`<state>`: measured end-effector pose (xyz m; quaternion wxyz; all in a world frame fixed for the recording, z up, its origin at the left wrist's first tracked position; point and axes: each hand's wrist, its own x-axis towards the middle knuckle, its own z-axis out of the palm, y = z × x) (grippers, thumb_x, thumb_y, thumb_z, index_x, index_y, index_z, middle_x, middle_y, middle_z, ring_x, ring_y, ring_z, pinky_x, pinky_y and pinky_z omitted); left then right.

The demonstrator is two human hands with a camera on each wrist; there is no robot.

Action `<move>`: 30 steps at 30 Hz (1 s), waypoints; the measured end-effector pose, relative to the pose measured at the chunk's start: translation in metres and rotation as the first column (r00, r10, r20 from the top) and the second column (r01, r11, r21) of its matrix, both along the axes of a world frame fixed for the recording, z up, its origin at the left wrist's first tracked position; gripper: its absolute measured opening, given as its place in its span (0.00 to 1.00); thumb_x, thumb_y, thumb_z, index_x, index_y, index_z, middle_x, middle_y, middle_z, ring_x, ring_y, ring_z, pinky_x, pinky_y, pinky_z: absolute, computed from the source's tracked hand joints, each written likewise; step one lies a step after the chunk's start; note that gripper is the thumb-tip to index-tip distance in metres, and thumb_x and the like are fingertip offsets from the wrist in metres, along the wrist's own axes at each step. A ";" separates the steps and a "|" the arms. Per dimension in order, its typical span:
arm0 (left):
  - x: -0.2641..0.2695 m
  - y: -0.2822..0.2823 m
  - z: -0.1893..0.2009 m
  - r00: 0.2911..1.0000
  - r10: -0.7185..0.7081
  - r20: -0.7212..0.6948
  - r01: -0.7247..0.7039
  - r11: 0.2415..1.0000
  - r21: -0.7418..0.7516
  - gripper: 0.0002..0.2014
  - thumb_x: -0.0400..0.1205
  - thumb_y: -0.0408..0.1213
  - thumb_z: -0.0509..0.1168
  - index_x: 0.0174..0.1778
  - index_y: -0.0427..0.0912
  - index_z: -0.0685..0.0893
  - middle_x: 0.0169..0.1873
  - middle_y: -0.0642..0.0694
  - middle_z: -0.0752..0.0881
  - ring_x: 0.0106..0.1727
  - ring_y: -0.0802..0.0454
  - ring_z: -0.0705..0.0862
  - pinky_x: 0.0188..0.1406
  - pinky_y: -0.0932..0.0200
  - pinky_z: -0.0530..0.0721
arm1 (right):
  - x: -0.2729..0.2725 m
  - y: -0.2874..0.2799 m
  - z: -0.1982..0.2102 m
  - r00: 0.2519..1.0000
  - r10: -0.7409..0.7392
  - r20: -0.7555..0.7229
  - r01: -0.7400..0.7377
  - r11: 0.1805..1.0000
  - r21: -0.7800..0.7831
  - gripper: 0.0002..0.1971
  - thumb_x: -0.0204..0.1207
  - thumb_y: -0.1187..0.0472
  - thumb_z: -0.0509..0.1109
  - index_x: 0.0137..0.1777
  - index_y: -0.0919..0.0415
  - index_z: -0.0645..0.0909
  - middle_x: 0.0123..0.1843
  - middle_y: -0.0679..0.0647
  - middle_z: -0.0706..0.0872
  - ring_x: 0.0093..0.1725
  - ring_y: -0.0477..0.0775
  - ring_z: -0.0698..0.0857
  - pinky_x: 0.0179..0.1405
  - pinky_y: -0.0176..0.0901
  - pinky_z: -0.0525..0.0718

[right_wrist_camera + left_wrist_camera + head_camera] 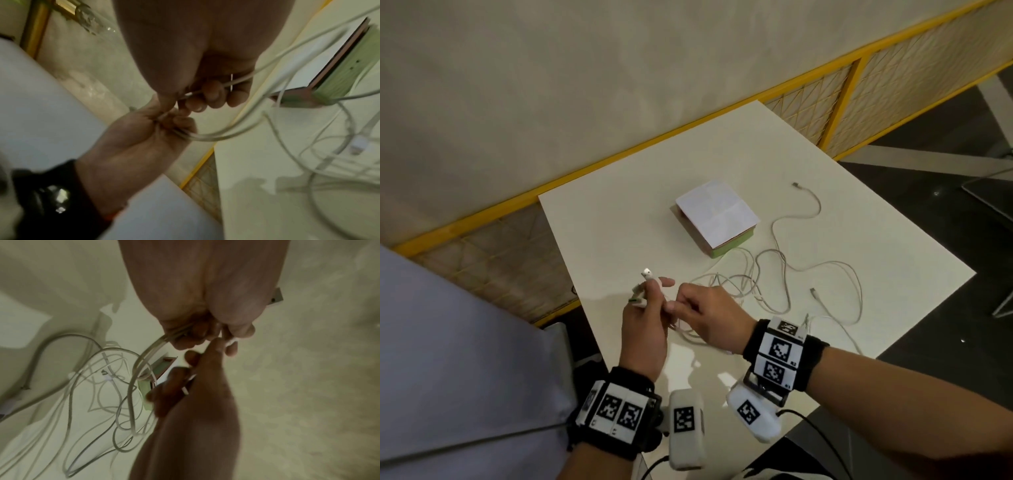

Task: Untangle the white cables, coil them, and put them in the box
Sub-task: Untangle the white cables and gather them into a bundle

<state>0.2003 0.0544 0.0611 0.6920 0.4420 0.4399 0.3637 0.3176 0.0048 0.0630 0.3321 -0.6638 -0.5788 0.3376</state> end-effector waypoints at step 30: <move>-0.030 0.068 -0.019 0.879 0.464 0.111 -0.397 0.840 -0.369 0.31 0.43 0.48 0.80 0.15 0.51 0.58 0.10 0.53 0.58 0.17 0.53 0.49 0.08 0.69 0.57 | 0.343 0.053 -0.106 0.775 -0.383 0.502 0.626 0.576 -0.526 0.25 0.76 0.51 0.66 0.69 0.64 0.72 0.63 0.67 0.82 0.61 0.68 0.83 0.52 0.52 0.82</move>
